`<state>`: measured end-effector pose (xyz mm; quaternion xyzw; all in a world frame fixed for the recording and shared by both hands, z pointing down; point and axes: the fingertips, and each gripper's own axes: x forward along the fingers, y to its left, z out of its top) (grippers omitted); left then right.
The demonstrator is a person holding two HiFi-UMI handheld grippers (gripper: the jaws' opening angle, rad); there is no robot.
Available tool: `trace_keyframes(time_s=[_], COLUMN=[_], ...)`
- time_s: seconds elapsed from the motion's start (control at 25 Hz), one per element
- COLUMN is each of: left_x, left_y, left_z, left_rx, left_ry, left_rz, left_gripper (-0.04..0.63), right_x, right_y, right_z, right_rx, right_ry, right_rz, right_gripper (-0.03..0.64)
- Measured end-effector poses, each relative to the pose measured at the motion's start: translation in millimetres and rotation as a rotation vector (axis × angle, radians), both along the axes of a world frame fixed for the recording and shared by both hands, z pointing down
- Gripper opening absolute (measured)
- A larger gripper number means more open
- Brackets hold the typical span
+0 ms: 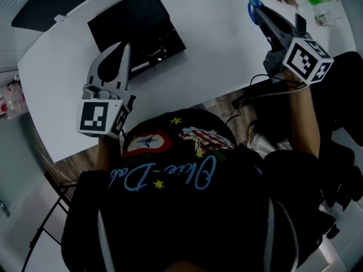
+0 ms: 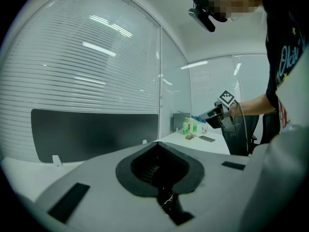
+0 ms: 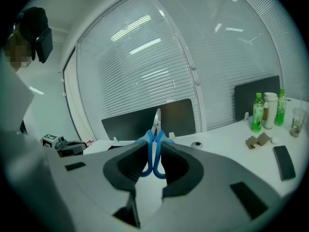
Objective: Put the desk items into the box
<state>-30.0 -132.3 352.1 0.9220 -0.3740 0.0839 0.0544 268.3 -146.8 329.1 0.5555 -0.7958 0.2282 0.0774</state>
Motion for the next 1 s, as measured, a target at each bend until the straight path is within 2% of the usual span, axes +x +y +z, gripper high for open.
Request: trace_keyframes(time_s=[0.64,1.0], left_x=[13.6,28.6], left_y=[-7.1,-7.3], left_z=[-2.9,-0.4], left_rx=[-0.015,0.015], left_ry=[-0.026,-0.024], left_rz=[-0.111,-0.126], left_gripper=[0.008,0.009], right_x=[16.7,25.7], right_y=[-19.4,-25.6], right_z=[-4.9,-6.1], right_rx=[0.053,0.073], right_ry=[-0.035,-0.04], right_rz=[-0.042,-0.081], right_gripper=[0.094,0.094])
